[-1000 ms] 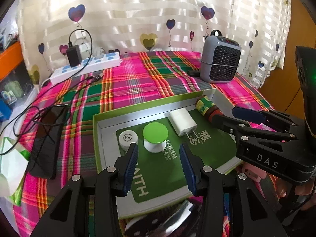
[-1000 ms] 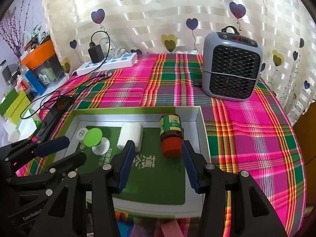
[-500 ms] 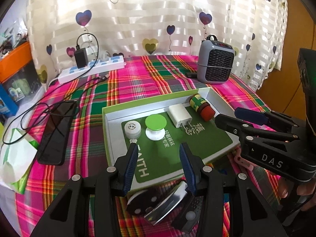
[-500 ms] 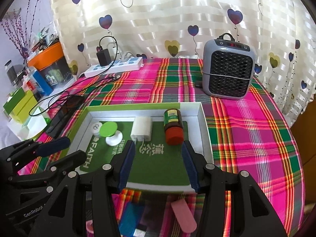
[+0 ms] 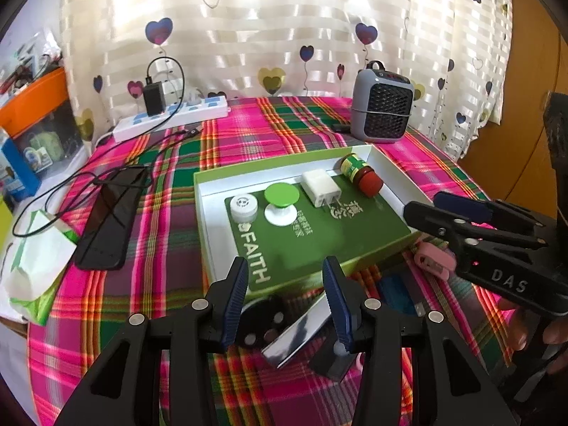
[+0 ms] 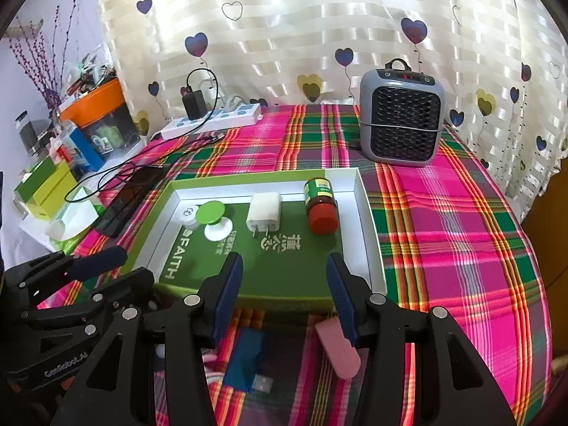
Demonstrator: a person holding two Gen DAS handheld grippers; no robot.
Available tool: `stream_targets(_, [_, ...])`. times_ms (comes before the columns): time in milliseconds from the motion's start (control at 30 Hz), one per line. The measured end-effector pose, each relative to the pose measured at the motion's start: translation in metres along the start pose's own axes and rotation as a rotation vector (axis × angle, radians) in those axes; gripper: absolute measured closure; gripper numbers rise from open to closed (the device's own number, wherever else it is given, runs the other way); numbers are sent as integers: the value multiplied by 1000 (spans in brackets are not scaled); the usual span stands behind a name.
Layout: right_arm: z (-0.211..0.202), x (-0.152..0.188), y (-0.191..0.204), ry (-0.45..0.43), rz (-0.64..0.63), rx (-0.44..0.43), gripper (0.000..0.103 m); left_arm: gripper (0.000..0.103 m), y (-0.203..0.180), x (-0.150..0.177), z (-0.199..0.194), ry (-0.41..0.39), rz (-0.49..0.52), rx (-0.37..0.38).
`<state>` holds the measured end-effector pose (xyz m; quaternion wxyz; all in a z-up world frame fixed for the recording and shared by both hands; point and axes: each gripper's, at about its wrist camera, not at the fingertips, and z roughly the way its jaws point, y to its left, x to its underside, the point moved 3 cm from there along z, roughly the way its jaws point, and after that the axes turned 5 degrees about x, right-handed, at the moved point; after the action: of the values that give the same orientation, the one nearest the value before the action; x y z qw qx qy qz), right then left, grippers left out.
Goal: Organize rigid objects
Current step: 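Withdraw both open tools from the box toward the remaining items, then grasp the black round gadget with the left tool while the right tool grasps the pink clip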
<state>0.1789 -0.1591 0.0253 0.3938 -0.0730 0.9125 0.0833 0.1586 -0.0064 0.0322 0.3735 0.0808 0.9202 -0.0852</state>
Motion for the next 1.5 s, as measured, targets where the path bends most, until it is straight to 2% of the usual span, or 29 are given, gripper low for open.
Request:
stream_targets(400, [-19,27,-16,-2,-16,22,53,60,27,29,-11,30,-17,18])
stream_targets(800, [-14,57,-34,69,8,49,53,60,38,41,1,68,-17,25])
stream_targets(1300, [10,56,-34,120,-13,52,53,60,31,36,18,96,-6,64])
stream_targets(1500, [19,53,-36,139,-22,59,53,60,31,32,26,109,-14,52])
